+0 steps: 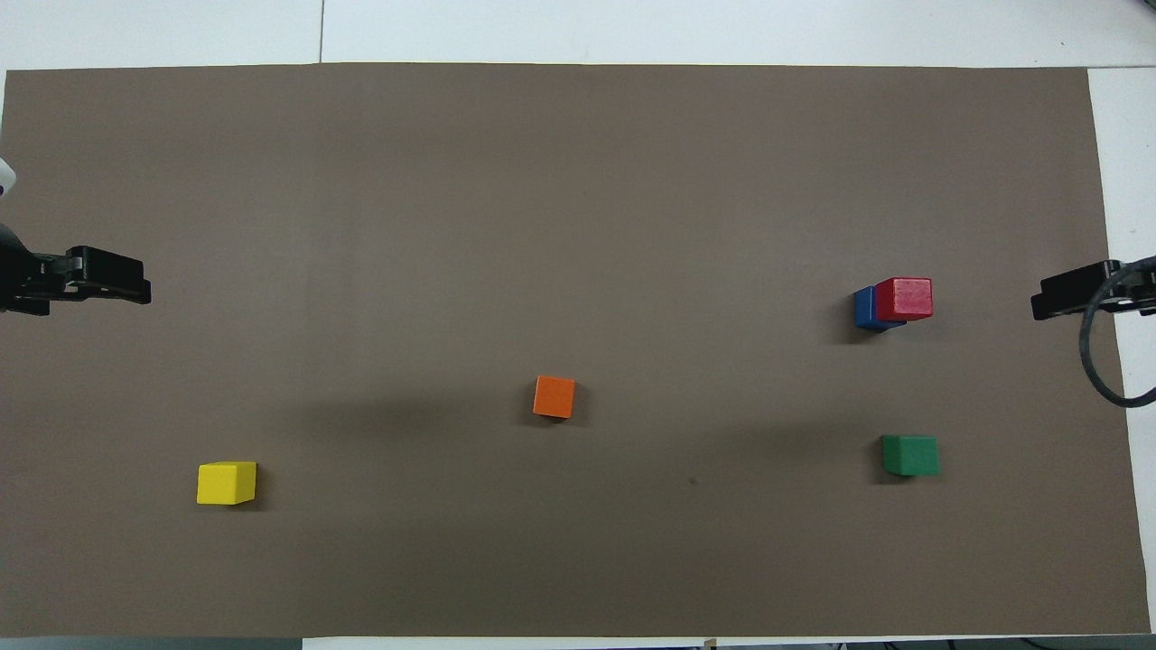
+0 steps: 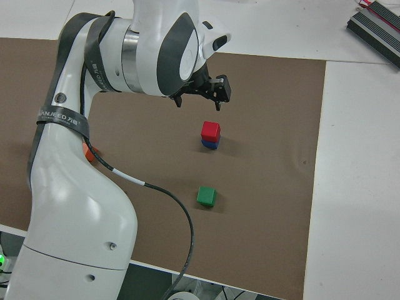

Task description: Transfer red block to right arm and stack on blue block

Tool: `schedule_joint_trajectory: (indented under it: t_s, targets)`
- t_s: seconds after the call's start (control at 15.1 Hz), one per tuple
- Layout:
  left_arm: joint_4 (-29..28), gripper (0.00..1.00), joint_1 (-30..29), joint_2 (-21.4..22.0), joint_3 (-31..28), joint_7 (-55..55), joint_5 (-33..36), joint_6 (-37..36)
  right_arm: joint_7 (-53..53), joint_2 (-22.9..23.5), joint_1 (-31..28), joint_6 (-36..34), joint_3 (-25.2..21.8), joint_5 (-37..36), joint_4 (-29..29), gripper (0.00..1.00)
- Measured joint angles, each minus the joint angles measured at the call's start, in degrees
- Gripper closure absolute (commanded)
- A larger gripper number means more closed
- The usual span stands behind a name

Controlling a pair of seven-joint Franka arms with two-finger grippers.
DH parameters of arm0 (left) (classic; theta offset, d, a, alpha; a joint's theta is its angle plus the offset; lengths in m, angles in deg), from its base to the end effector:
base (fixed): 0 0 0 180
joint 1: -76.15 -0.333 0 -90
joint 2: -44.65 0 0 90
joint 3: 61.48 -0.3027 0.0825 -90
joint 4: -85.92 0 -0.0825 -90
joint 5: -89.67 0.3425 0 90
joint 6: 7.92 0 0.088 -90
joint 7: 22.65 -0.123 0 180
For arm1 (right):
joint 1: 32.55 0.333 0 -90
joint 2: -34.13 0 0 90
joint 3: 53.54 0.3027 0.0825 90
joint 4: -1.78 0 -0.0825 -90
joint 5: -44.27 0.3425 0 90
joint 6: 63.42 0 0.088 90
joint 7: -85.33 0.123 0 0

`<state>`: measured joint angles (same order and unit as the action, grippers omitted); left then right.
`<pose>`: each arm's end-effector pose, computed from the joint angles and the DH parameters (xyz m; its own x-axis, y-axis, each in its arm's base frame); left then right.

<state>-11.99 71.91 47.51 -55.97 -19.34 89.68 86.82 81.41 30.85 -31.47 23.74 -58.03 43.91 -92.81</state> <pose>0.5030 -0.0122 0.5679 0.9993 0.0357 -0.0053 0.0357 -0.9993 -0.0053 0.4873 -0.0309 0.5854 0.9973 0.0092 -0.0725 0.0090 -1.0000 -0.0032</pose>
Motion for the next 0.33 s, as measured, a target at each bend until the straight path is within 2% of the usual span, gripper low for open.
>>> schedule_joint_trajectory:
  t_s: [0.33]
  targets:
    - [0.0,0.00,0.0,0.0,0.0,0.0,0.0,0.0,0.0,0.0,0.0,-0.3,0.1,0.0,0.0,0.00]
